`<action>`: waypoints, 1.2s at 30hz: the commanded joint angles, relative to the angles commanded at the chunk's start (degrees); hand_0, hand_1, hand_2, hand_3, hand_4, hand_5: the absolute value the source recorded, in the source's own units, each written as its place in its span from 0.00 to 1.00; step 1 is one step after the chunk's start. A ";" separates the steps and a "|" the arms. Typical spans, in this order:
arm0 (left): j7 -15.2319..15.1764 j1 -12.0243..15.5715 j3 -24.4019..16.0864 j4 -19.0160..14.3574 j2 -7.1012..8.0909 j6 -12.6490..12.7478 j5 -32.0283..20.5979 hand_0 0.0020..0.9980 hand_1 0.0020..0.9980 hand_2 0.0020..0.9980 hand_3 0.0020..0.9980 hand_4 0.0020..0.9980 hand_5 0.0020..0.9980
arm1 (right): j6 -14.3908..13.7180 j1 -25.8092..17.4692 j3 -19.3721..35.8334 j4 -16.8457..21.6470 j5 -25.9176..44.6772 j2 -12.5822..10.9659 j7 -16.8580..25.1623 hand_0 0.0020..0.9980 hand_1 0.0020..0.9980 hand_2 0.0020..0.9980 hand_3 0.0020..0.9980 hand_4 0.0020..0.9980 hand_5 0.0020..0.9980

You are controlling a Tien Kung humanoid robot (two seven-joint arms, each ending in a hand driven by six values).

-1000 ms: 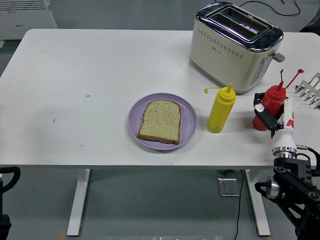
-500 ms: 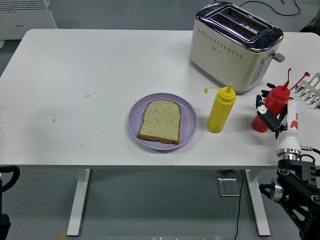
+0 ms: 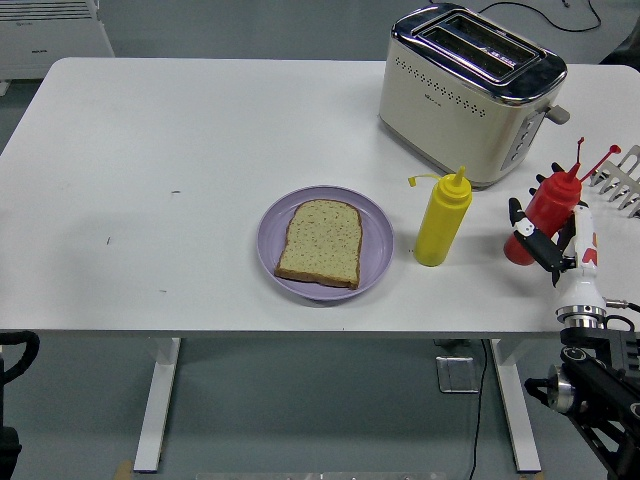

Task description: Pick up the cup,pour liquid into bread,place the cup on the desk

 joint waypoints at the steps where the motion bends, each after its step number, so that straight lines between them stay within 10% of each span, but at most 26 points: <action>1: -0.01 -0.01 -0.03 0.00 0.01 0.01 0.00 0.76 0.77 0.77 0.67 0.64 1.00 | 0.23 -0.45 0.33 0.49 -0.30 -0.18 -0.18 0.86 0.78 0.84 0.92 0.76 0.22; 36: 0.03 -0.33 0.33 -0.06 0.37 0.06 0.06 0.75 0.77 0.78 0.67 0.64 1.00 | 2.89 -19.19 13.97 19.17 -1.78 -5.19 -1.44 0.92 0.84 0.92 0.98 0.82 0.27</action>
